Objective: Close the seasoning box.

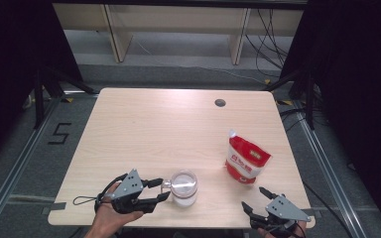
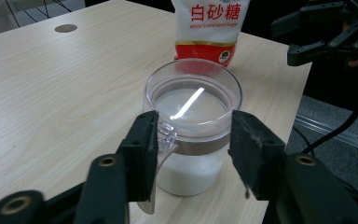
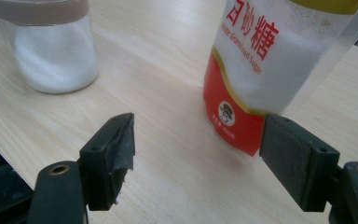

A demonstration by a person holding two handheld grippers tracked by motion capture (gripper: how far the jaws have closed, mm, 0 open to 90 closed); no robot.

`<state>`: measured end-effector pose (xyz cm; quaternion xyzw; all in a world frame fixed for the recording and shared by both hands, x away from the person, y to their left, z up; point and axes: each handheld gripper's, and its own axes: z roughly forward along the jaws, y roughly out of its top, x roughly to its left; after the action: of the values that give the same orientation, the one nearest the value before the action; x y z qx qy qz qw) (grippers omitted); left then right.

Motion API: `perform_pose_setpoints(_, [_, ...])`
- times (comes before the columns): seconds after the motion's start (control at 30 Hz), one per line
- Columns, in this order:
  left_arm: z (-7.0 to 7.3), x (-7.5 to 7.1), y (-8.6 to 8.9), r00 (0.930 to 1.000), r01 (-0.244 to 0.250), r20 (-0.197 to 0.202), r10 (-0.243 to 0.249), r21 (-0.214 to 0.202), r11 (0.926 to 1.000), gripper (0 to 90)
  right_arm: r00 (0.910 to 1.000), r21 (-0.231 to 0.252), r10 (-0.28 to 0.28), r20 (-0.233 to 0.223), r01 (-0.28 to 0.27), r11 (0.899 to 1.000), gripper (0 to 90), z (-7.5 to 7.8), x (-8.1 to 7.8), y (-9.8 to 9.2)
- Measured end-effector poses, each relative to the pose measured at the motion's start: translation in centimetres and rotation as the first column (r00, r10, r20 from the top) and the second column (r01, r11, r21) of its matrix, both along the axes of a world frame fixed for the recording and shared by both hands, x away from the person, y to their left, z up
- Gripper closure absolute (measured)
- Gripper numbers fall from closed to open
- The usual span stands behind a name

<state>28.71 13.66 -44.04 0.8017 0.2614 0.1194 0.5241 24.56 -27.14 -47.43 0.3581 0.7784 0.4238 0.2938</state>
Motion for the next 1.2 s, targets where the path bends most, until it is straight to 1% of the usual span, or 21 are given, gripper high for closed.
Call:
perform_pose_setpoints(0.03, [0.0, 0.0, 0.0, 1.0000, -0.004, -0.004, 0.004, 0.002, 1.0000, 42.0, 1.0000, -0.001, -0.003, 0.001, 0.003, 1.000, 27.6, 0.0, 0.0, 0.0])
perform_pose_setpoints(0.13, [0.0, 0.1, 0.1, 0.9999, 0.002, -0.011, -0.002, 0.004, 1.0000, 37.1, 1.0000, -0.002, -0.001, 0.000, 0.001, 1.000, 27.5, 0.0, 0.0, 0.0])
perform_pose_setpoints(0.17, [-0.1, 0.0, 0.2, 0.9996, -0.012, -0.026, 0.012, -0.003, 0.9999, 34.2, 0.9996, 0.014, -0.003, -0.029, 0.004, 1.000, 27.5, 0.0, -0.1, 0.1])
perform_pose_setpoints(0.2, [-0.1, 0.2, 0.4, 0.9999, -0.006, -0.012, 0.006, 0.004, 1.0000, 34.2, 0.9995, 0.014, -0.004, -0.030, 0.005, 1.000, 27.5, 0.0, -0.1, 0.1])
perform_pose_setpoints(0.27, [-0.2, 0.1, 0.5, 0.9990, -0.031, -0.032, 0.031, -0.011, 0.9995, 31.0, 1.0000, 0.001, -0.001, -0.003, 0.001, 1.000, 27.5, 0.0, 0.0, 0.0])
perform_pose_setpoints(0.3, [-0.2, 0.2, 0.7, 0.9996, -0.021, -0.018, 0.021, 0.006, 0.9998, 29.8, 1.0000, 0.000, -0.003, 0.000, 0.003, 1.000, 27.5, 0.0, 0.0, 0.0])
perform_pose_setpoints(0.37, [-0.4, 0.1, 0.8, 0.9988, -0.038, -0.030, 0.038, 0.009, 0.9992, 27.6, 1.0000, -0.003, 0.000, 0.003, 0.000, 1.000, 27.5, 0.0, 0.0, 0.0])
perform_pose_setpoints(0.43, [-0.8, 0.1, 1.0, 0.9985, -0.040, -0.037, 0.041, 0.013, 0.9991, 26.0, 0.9996, 0.013, -0.005, -0.030, 0.005, 1.000, 27.5, 0.0, -0.1, 0.1])
perform_pose_setpoints(0.53, [-0.9, 0.2, 1.1, 0.9990, -0.036, -0.026, 0.037, 0.023, 0.9991, 24.9, 0.9995, 0.013, -0.004, -0.030, 0.005, 1.000, 27.5, 0.0, -0.1, 0.1])
perform_pose_setpoints(0.63, [-1.0, 0.1, 1.2, 0.9985, -0.044, -0.032, 0.045, 0.023, 0.9988, 23.5, 1.0000, -0.001, -0.003, 0.001, 0.003, 1.000, 27.6, 0.0, 0.0, 0.0])
perform_pose_setpoints(0.73, [-1.3, 0.1, 1.4, 0.9981, -0.052, -0.032, 0.053, 0.022, 0.9984, 22.4, 0.9998, 0.008, -0.005, -0.017, 0.005, 1.000, 27.5, 0.0, -0.1, 0.0])
perform_pose_setpoints(0.8, [-1.5, 0.2, 1.7, 0.9990, -0.040, -0.016, 0.041, 0.042, 0.9983, 20.9, 1.0000, 0.000, -0.002, 0.000, 0.002, 1.000, 27.5, 0.0, 0.0, 0.0])
perform_pose_setpoints(0.83, [-1.6, -0.1, 1.7, 0.9970, -0.064, -0.041, 0.065, 0.030, 0.9975, 19.6, 1.0000, 0.000, -0.002, 0.000, 0.002, 1.000, 27.5, 0.0, 0.0, 0.0])
perform_pose_setpoints(0.93, [-1.8, 0.1, 1.9, 0.9985, -0.045, -0.030, 0.047, 0.044, 0.9980, 16.6, 1.0000, -0.001, 0.000, 0.003, 0.000, 1.000, 27.5, 0.0, 0.0, 0.0])
perform_pose_setpoints(0.97, [-1.9, 0.0, 2.0, 0.9984, -0.047, -0.029, 0.048, 0.060, 0.9971, 16.5, 0.9997, 0.013, 0.004, -0.023, -0.004, 1.000, 27.1, 0.0, -0.1, 0.0])
perform_pose_setpoints(1.0, [-2.1, -0.2, 1.9, 0.9969, -0.059, -0.050, 0.061, 0.048, 0.9971, 16.5, 0.9997, 0.013, 0.004, -0.023, -0.004, 1.000, 27.1, 0.0, -0.1, 0.0])
perform_pose_setpoints(1.07, [-2.3, -0.2, 2.0, 0.9977, -0.049, -0.044, 0.052, 0.054, 0.9973, 16.5, 1.0000, 0.009, 0.000, -0.005, 0.000, 1.000, 26.3, 0.0, 0.0, 0.0])
perform_pose_setpoints(1.1, [-2.4, -0.2, 2.0, 0.9974, -0.051, -0.048, 0.053, 0.054, 0.9973, 16.5, 0.9997, 0.027, 0.005, -0.023, -0.004, 1.000, 25.8, -0.1, 0.0, 0.1])
perform_pose_setpoints(1.13, [-2.5, -0.3, 2.0, 0.9969, -0.058, -0.051, 0.061, 0.055, 0.9968, 16.5, 1.0000, 0.018, 0.005, 0.000, -0.005, 1.000, 24.4, -0.1, 0.1, 0.0])
perform_pose_setpoints(1.17, [-2.6, -0.4, 2.1, 0.9969, -0.058, -0.051, 0.060, 0.053, 0.9969, 16.4, 0.9996, 0.029, 0.005, -0.027, -0.004, 1.000, 23.1, -0.1, 0.0, 0.1])
perform_pose_setpoints(1.2, [-2.6, -0.3, 2.2, 0.9972, -0.055, -0.047, 0.058, 0.062, 0.9966, 16.4, 0.9996, 0.029, 0.005, -0.027, -0.004, 1.000, 23.1, -0.1, 0.0, 0.1])
